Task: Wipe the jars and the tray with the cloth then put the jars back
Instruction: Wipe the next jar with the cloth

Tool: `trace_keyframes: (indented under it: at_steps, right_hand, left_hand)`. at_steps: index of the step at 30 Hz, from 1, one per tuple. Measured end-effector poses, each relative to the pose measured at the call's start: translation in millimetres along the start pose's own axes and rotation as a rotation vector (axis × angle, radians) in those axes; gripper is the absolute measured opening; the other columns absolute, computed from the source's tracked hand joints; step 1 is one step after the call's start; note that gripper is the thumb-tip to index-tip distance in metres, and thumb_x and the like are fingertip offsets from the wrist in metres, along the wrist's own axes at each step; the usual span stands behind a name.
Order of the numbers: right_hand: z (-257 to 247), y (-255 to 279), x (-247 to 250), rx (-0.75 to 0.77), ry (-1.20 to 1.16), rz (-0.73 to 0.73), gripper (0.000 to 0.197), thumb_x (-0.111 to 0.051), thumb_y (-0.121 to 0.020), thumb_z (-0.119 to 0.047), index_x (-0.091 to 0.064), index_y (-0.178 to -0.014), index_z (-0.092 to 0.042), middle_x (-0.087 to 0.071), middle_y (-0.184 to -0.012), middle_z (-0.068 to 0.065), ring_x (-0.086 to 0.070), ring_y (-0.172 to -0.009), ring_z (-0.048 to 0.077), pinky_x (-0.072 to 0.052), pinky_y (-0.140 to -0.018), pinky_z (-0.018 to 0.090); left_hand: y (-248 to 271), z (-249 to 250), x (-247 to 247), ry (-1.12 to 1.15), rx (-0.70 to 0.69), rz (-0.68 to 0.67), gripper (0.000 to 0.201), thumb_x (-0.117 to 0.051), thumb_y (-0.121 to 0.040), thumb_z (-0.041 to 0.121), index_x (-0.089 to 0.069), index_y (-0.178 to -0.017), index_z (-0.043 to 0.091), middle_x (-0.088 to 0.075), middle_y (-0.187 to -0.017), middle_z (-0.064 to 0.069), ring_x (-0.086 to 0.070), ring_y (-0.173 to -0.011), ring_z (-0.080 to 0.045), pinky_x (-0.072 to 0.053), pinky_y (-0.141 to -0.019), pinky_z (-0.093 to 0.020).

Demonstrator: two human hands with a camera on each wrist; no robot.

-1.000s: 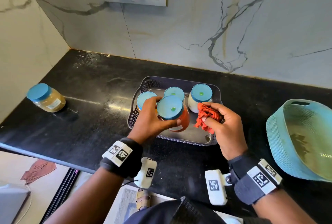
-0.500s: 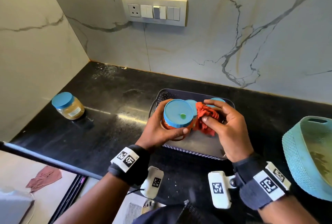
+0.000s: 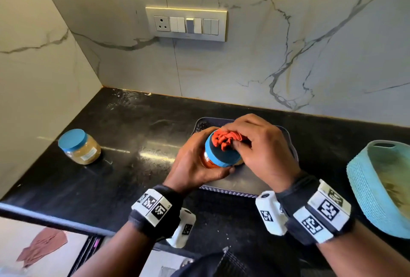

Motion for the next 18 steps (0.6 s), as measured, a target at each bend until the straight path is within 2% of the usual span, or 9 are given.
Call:
trace_keyframes:
  at_steps: [3,5,7,9,11,15,18]
  right_hand:
    - [-10,-14,-6,-0.003,-0.006,-0.018,0.041,-0.072,-0.077,0.002,-0.074,-0.112,-0.018,-0.066,-0.106,-0.002,-0.065,-0.099,0.018,-0.054,-0.089,0.039]
    - [-22,-16,-11,0.035,-0.02,-0.048,0.04,-0.068,-0.077,0.002,-0.074,-0.111,-0.018,-0.065,-0.104,-0.002,-0.063,-0.098,0.017,-0.053,-0.088,0.035]
    - [-29,-13,-12,0.073,-0.022,-0.087,0.038,-0.064,-0.076,0.0,-0.074,-0.108,-0.018,-0.062,-0.102,-0.003,-0.061,-0.095,0.015,-0.05,-0.085,0.029]
    - [-28,-6,-9,0.095,0.01,-0.126,0.036,-0.063,-0.077,-0.001,-0.075,-0.108,-0.019,-0.061,-0.101,-0.004,-0.06,-0.092,0.014,-0.048,-0.083,0.025]
    - [-16,-5,-4,0.074,0.062,-0.149,0.037,-0.067,-0.078,0.001,-0.075,-0.107,-0.019,-0.061,-0.1,-0.004,-0.062,-0.091,0.016,-0.051,-0.081,0.028]
    - [12,-26,1,-0.003,0.137,-0.107,0.036,-0.068,-0.076,0.0,-0.076,-0.107,-0.017,-0.063,-0.099,0.001,-0.065,-0.089,0.024,-0.057,-0.079,0.044]
    - [9,-45,-3,-0.021,0.114,-0.097,0.033,-0.068,-0.081,-0.002,-0.075,-0.11,-0.016,-0.064,-0.103,0.003,-0.066,-0.095,0.025,-0.057,-0.083,0.044]
  left_hand:
    - [-7,8,6,-0.032,-0.059,-0.006,0.077,-0.093,-0.068,0.044,-0.057,-0.135,0.031,-0.064,-0.129,0.019,-0.064,-0.12,-0.008,-0.054,-0.099,-0.032]
    - [-13,9,11,-0.071,-0.071,-0.014,0.077,-0.092,-0.067,0.046,-0.059,-0.133,0.026,-0.065,-0.127,0.017,-0.064,-0.117,-0.008,-0.054,-0.097,-0.03]
    - [-19,4,17,-0.095,-0.051,0.0,0.081,-0.087,-0.065,0.051,-0.056,-0.136,0.026,-0.066,-0.126,0.011,-0.064,-0.115,-0.009,-0.054,-0.096,-0.031]
    - [-22,-2,19,-0.089,-0.041,-0.001,0.083,-0.087,-0.065,0.052,-0.051,-0.137,0.031,-0.067,-0.127,0.01,-0.065,-0.116,-0.012,-0.055,-0.097,-0.037]
    - [-24,-8,19,-0.074,-0.034,0.008,0.082,-0.091,-0.065,0.05,-0.053,-0.136,0.031,-0.067,-0.127,0.011,-0.066,-0.116,-0.012,-0.056,-0.096,-0.041]
    - [-29,-12,9,-0.011,-0.041,0.005,0.081,-0.094,-0.065,0.044,-0.057,-0.135,0.028,-0.067,-0.129,0.008,-0.066,-0.119,-0.015,-0.055,-0.099,-0.042]
    - [-35,-9,3,-0.036,-0.058,-0.022,0.08,-0.098,-0.064,0.034,-0.058,-0.133,0.034,-0.066,-0.125,0.011,-0.065,-0.116,-0.012,-0.055,-0.096,-0.038]
Point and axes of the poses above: each hand's wrist, its own y-axis away from the middle knuckle, its own x-axis out of the back of the hand, z = x × y, the point moved 7 cm from there along -y, towards the middle knuckle
